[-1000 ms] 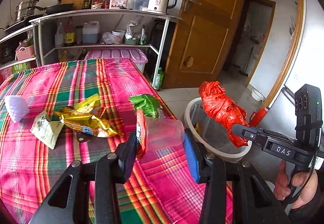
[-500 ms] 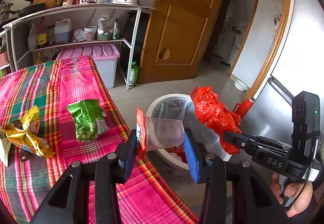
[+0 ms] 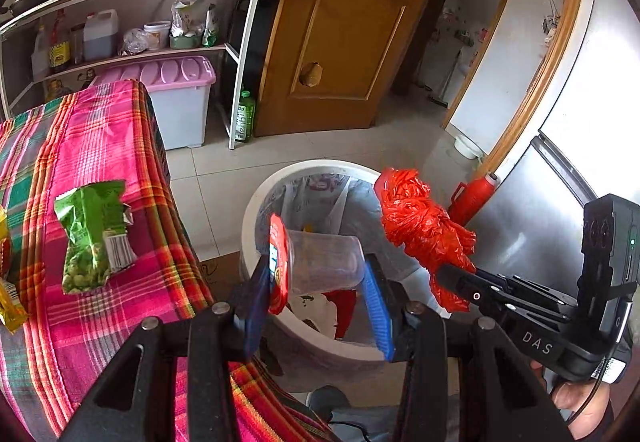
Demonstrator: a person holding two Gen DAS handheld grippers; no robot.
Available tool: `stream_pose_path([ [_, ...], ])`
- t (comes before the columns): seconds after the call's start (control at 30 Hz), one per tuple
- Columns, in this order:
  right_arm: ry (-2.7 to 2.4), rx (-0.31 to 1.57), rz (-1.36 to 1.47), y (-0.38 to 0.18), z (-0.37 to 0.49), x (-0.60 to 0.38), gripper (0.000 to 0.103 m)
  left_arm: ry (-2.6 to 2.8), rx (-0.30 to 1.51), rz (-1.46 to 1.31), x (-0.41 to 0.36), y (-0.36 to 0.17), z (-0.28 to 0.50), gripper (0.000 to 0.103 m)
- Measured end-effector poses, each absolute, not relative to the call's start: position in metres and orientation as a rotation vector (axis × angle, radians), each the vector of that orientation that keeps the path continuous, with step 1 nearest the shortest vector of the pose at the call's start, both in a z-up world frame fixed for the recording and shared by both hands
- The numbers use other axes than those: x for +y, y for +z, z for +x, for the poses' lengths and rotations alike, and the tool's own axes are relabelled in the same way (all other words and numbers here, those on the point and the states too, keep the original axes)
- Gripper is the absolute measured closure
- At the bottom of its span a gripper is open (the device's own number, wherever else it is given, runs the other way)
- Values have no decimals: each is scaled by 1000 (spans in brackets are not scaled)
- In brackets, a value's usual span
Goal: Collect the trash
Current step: 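Open both tools to drop the cup and red bag into the bin, then move both open tools back over the table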
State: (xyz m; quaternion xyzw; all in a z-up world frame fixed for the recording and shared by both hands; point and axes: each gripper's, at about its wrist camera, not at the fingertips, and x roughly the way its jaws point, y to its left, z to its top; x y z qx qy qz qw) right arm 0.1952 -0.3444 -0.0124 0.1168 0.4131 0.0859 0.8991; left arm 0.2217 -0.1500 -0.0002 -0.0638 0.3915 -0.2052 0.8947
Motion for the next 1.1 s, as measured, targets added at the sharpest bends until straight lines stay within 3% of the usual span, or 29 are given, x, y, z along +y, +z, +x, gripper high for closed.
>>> stream_pose_path([
  [0.33, 159, 885, 263, -25, 204, -353, 81, -399, 866, -112, -162, -12, 236, 57],
  [0.63, 137, 929, 278, -36, 206, -357, 74, -414, 911, -98, -172, -16, 243, 53],
  [0.7, 138, 925, 280, -35, 205, -357, 70, -412, 909, -103, -172, -16, 243, 51],
  [1.1, 165, 864, 264, -14, 193, -353, 68, -425, 849, -137, -157, -3, 230, 46],
])
